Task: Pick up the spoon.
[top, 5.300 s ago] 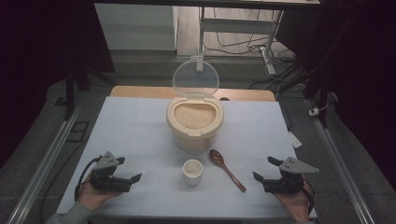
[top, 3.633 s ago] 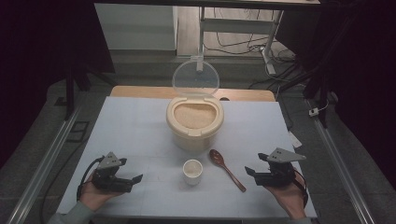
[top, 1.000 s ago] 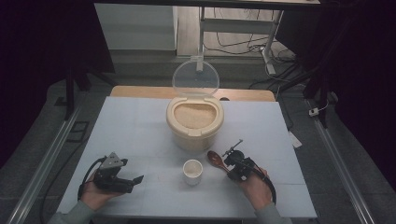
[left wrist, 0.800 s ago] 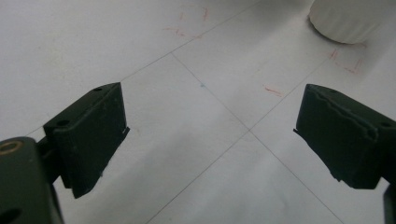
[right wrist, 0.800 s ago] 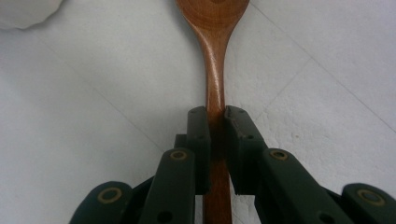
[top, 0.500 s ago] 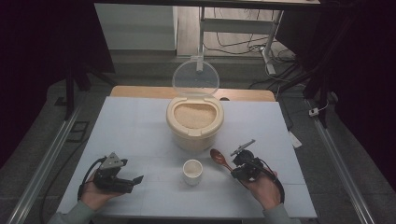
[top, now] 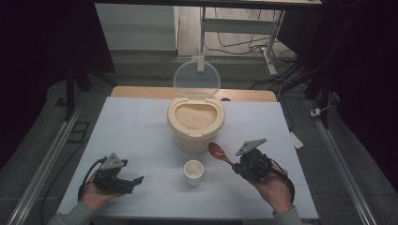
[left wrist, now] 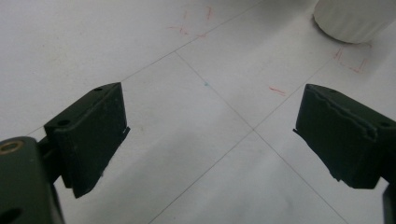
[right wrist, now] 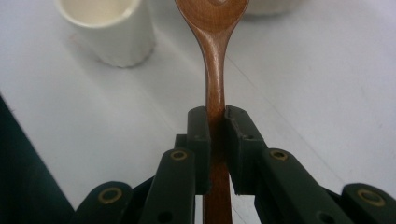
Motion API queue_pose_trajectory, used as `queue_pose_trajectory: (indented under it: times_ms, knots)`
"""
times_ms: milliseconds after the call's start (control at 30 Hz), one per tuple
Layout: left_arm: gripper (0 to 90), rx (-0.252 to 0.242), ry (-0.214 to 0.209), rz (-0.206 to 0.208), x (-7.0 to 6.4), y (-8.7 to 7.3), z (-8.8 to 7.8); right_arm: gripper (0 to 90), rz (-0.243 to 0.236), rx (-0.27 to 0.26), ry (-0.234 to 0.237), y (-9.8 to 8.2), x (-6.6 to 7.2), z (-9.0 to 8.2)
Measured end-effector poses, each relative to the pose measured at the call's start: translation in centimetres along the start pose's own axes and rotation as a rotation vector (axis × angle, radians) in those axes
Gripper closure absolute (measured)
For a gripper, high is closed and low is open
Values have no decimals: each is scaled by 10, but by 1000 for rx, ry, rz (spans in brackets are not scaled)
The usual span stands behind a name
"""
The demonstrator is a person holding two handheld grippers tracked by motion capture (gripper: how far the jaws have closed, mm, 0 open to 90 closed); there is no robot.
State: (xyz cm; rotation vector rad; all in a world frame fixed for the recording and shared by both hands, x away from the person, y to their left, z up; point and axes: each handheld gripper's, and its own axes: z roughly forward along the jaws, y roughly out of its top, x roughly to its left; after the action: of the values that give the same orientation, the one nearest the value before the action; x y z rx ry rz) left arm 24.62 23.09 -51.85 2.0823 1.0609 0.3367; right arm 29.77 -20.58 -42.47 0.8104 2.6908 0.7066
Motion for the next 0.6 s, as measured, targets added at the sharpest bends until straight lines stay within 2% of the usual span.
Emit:
queue_pose_trajectory:
  times_ms: [33,133,233,333,400,467,567,600]
  knots:
    - [91,-2,0,-1,0,0,0,805,-28,-7,5,3,5,-2]
    - [90,-1,-1,-2,0,0,0,805,-44,-8,14,7,10,-2]
    - [91,-1,-1,-3,0,0,0,805,-89,-13,28,14,16,-1]
    - [90,-3,-2,-5,1,1,0,805,-146,-21,61,25,24,-2]
    - [91,-3,1,-10,1,1,0,805,-155,-25,63,29,26,-2]
    - [91,-4,-1,-9,1,1,-1,805,-178,-32,91,38,28,0]
    - [90,-4,-7,-10,1,1,-1,804,-193,-28,100,44,29,3]
    - [90,-5,-6,-9,1,1,-1,804,-218,-24,110,50,30,7]
